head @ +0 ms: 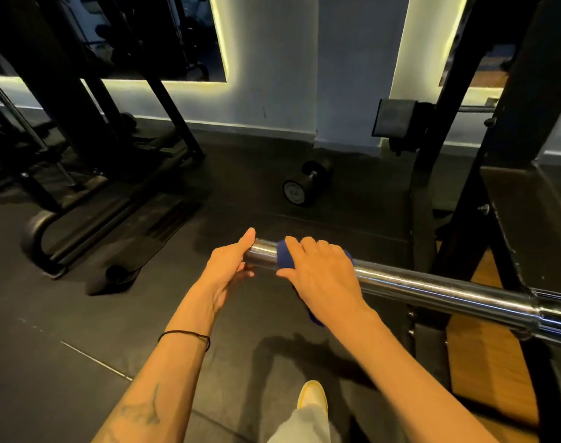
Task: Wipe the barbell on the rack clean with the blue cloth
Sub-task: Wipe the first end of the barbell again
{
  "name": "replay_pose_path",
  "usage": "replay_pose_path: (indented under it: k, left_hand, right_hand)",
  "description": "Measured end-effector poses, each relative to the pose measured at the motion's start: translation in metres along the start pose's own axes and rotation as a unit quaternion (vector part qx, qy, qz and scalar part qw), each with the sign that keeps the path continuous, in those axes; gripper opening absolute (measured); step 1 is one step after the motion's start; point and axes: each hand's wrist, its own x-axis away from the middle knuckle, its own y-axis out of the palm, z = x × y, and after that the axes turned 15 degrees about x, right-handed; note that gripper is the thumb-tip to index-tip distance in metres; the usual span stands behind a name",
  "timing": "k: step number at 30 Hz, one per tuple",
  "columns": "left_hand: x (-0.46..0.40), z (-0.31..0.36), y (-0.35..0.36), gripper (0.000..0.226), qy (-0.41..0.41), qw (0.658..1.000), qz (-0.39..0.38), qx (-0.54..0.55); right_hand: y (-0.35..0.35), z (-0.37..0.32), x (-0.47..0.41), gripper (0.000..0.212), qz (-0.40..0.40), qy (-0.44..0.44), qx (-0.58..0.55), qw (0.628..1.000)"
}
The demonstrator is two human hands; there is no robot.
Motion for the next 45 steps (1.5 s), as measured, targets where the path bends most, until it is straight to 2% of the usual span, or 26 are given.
replay_pose_path:
  k: [3,7,9,12,14,18,25,29,33,37,41,45]
  left_hand:
    - [-0.002,-0.002,-0.003,0.051,0.018,1.000,0.009,0.004]
    - [0.009,-0.015,-0.003,0.029,0.092,0.993,-0.027,0.071]
    - [0.014,-0.024,-0.003,0.035,0.119,0.986,-0.045,0.107]
    - [0.015,-0.027,-0.003,0.041,0.110,0.984,-0.064,0.126]
    - [0.015,-0.026,-0.004,0.038,0.106,0.985,-0.078,0.116]
    - [0.021,-0.026,-0.005,0.036,0.089,0.988,-0.076,0.103]
    - [0.020,-0.007,-0.002,0.046,0.060,0.997,-0.048,0.027]
    - [0.009,-0.006,0.006,0.034,0.089,0.995,0.022,-0.026]
    - [0.010,-0.008,0.007,0.024,0.100,0.994,0.046,0.019]
    - [0.016,-0.020,0.007,0.016,0.130,0.986,0.037,0.101]
    - [0.020,-0.032,0.003,0.035,0.133,0.972,-0.015,0.195]
    - [0.025,-0.035,0.001,0.034,0.115,0.964,-0.043,0.238]
  right_hand:
    - [0.000,0.029,0.022,0.064,-0.040,0.032,0.006,0.999]
    - [-0.005,0.034,0.031,0.065,-0.044,0.016,0.046,0.998]
    - [-0.006,0.023,0.023,0.063,-0.030,0.002,0.042,0.999]
    - [-0.005,-0.001,-0.001,0.063,-0.012,-0.003,0.017,1.000]
    - [-0.007,-0.022,-0.023,0.060,-0.001,-0.019,0.001,1.000]
    - [-0.007,-0.050,-0.046,0.046,0.014,-0.038,0.037,0.999]
    - [-0.003,-0.023,-0.019,0.066,0.001,-0.040,0.016,0.999]
    - [-0.004,0.014,0.019,0.068,-0.025,-0.006,-0.001,1.000]
    - [-0.005,0.038,0.043,0.072,-0.038,0.018,0.020,0.999]
    - [-0.008,0.027,0.034,0.073,-0.047,0.001,0.028,0.999]
    - [-0.007,0.006,0.010,0.068,-0.027,-0.018,0.014,0.999]
    - [-0.018,-0.039,-0.024,0.056,-0.005,-0.053,0.009,0.999]
